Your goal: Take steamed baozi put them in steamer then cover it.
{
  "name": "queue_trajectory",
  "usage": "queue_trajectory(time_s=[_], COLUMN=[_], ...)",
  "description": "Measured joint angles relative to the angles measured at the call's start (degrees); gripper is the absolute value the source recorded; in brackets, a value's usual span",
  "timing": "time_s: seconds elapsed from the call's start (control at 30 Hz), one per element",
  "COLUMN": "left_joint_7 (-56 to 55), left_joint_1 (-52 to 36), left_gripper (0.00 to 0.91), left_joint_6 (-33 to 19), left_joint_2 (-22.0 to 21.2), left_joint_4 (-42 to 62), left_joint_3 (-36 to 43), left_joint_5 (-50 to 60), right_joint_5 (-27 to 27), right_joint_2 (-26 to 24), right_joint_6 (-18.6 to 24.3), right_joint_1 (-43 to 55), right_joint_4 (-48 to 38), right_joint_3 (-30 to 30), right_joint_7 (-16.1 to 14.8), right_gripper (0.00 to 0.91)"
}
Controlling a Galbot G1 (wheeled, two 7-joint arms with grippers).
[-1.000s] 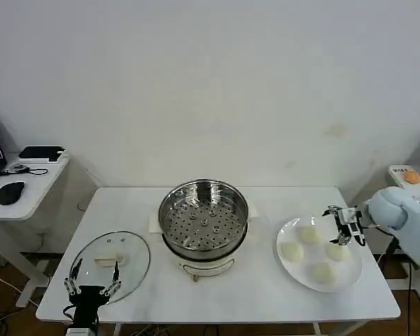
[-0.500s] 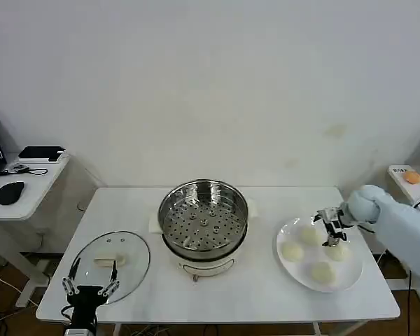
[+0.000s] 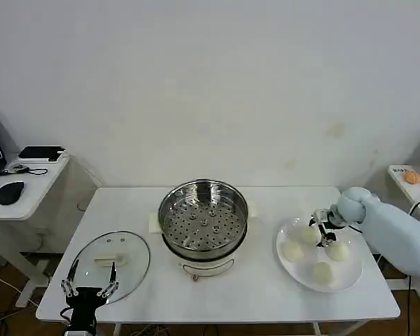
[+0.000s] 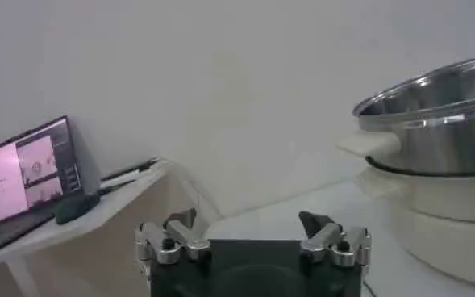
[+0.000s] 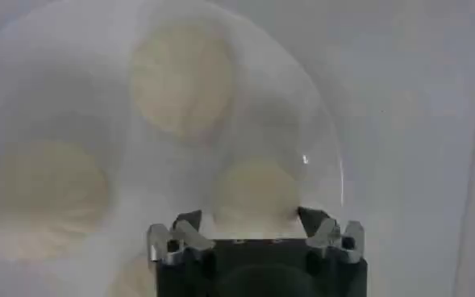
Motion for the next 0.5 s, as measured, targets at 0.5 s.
queue_trajectory(time_s=[0.5], left_joint_7=[-0.1], left_joint_1=[-0.3], left_gripper=[0.907], left_joint_6=[0.0], left_joint_2=[0.1], left_joint_4=[0.0], left_joint_3=[0.9], left_joint_5=[0.2], right_joint_5=[2.9], right_joint_2=[-2.0], right_joint_6=[0.0], right_joint_1=[3.3], right_joint_4=[2.9], right_joint_3=[-1.5], right_joint_7=[-1.2], right_gripper=[0.635])
